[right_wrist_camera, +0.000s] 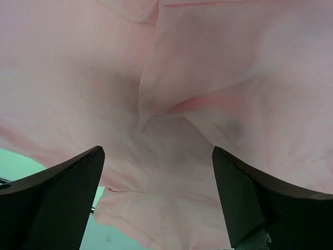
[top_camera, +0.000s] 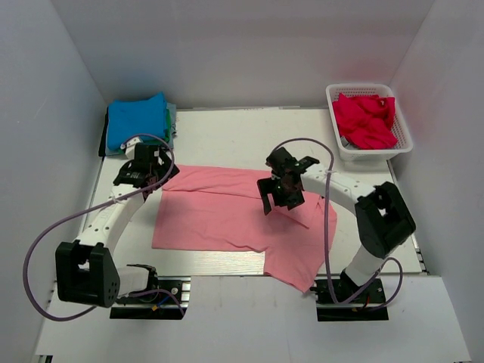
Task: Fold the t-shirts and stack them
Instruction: Fold the flattened tshirt in 1/3 of the way
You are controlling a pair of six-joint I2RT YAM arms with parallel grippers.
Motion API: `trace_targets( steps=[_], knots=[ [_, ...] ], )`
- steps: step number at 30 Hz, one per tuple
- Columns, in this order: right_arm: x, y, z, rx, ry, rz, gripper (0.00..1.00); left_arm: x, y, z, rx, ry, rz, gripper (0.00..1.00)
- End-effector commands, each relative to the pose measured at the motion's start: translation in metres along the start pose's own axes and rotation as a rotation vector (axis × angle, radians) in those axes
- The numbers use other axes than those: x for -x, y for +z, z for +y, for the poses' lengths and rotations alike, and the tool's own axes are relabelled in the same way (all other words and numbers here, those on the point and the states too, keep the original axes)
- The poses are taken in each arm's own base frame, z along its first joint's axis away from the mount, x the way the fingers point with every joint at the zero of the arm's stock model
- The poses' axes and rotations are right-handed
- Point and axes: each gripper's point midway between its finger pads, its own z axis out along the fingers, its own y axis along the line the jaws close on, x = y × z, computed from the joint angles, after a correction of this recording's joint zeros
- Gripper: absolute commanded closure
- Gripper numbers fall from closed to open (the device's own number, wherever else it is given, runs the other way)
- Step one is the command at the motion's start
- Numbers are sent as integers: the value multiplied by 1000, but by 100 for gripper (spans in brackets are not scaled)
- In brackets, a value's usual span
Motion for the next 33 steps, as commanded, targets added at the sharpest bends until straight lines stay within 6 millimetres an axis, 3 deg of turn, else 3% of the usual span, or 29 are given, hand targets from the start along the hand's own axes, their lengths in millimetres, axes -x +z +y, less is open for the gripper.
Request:
trace_targets(
  steps=[1,4,9,10,15,17,18,21,22,24,25,26,27,32,33],
  knots=[
    [26,-40,-1,-18,-25,-151,10,18,-1,-18,-40,2,-29,0],
    [28,-50,-10,-46,3,-198,10,19,10,-29,-58,2,-14,0],
    [55,-56,-32,-86,92,-320,10,23,32,-50,-120,27,-17,0],
    [60,-57,-37,-80,113,-339,10,15,40,-55,-140,32,14,0],
    [80,-37,-74,-58,235,-379,10,-1,72,-71,-203,45,62,0],
    [81,-24,-85,-37,249,-372,10,-2,84,-69,-192,50,66,0],
    [86,-19,-93,-36,258,-385,10,-17,95,-65,-190,51,122,0],
    [89,-5,-119,-62,311,-373,10,-17,109,-70,-184,53,130,0],
    [87,8,-124,-67,324,-349,10,-28,118,-64,-162,58,158,0],
    [90,12,-143,-84,367,-349,10,-35,126,-67,-171,60,183,0],
    [86,27,-149,-92,385,-313,10,-39,133,-65,-160,62,198,0],
    [86,30,-160,-102,415,-307,10,-40,136,-66,-155,64,205,0],
    [93,30,-157,-64,411,-313,10,-43,140,-59,-119,59,208,0],
    [109,60,-186,-111,448,-267,10,-35,158,-61,-72,64,193,0],
    [109,69,-191,-115,448,-252,20,-32,161,-62,-67,64,185,0]
  ],
)
